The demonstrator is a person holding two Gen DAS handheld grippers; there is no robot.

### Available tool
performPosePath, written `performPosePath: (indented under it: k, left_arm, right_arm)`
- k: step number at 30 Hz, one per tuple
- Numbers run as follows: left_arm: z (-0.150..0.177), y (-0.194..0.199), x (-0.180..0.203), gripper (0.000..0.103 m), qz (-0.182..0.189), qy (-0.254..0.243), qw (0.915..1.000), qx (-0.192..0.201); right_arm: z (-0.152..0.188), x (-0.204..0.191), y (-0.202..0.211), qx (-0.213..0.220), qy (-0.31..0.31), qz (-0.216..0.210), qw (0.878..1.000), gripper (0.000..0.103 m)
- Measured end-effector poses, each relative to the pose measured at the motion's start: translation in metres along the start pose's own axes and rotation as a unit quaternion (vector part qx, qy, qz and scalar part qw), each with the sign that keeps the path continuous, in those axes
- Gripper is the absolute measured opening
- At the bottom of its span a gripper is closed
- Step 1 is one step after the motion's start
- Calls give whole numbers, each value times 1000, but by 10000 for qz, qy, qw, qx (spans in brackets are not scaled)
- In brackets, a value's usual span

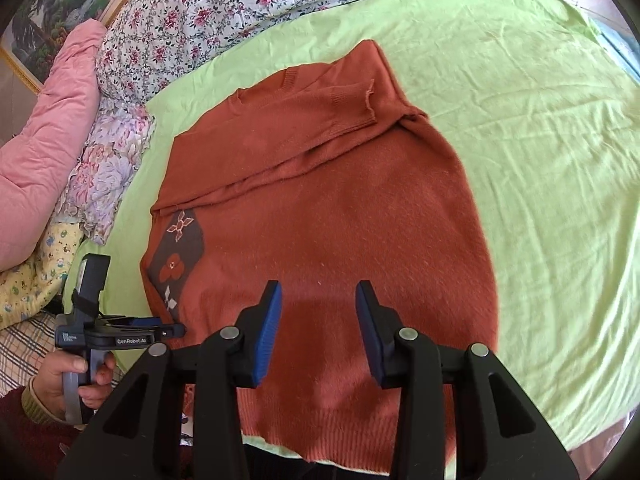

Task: Fold small clothes

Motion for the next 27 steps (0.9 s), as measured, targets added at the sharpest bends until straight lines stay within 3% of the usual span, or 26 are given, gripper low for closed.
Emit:
performPosePath:
  k: [1, 3, 8, 14, 17, 18, 19, 25, 26, 27]
  left_arm:
    - [4, 4, -5, 9, 107, 3, 9999, 45]
    - [16, 13, -20, 6, 461, 109, 9988, 124]
    - [62, 33, -68, 5, 949, 206, 9933, 625]
    - [79, 30, -101, 7, 1610, 482, 9814, 930]
    - [80, 21, -102, 27, 1985, 669, 9747, 786]
    - [82, 16, -100, 47, 2004, 702, 9745, 728]
    - [83, 12, -102, 60, 1966, 737, 9754, 668]
    - [81, -2, -96, 69, 1960, 901, 9755, 434]
    - [80, -4, -94, 66, 1882, 859, 9773, 446]
    - [81, -3, -93, 55, 1766, 772, 9801, 474]
  right_arm:
    - [2, 2, 3, 10, -8, 43, 10000, 40]
    - [8, 8, 9, 18, -58, 103, 9999, 40]
    - [26, 28, 24, 9, -173, 338, 9993, 40]
    - [52, 62, 26, -148, -714, 549, 9958, 40]
    - [60, 72, 24, -242, -903, 506, 9943, 40]
    - [62, 73, 23, -268, -923, 479, 9942, 40]
    - [65, 74, 22, -296, -943, 432, 9942, 40]
    - [74, 73, 15, -521, -823, 228, 9950, 46]
    - [76, 73, 14, -556, -798, 218, 9950, 47]
    - [77, 73, 13, -593, -776, 230, 9950, 47]
Point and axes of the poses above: each gripper's, at about its wrist camera, not at the fingertips, and y roughly against the way its jaws point, x to its right, z to its underside, the point moved 3 cm from there along -y, roughly the way its jaws point, and after that the axes turned 1 degree about z, right-handed, at the moved point
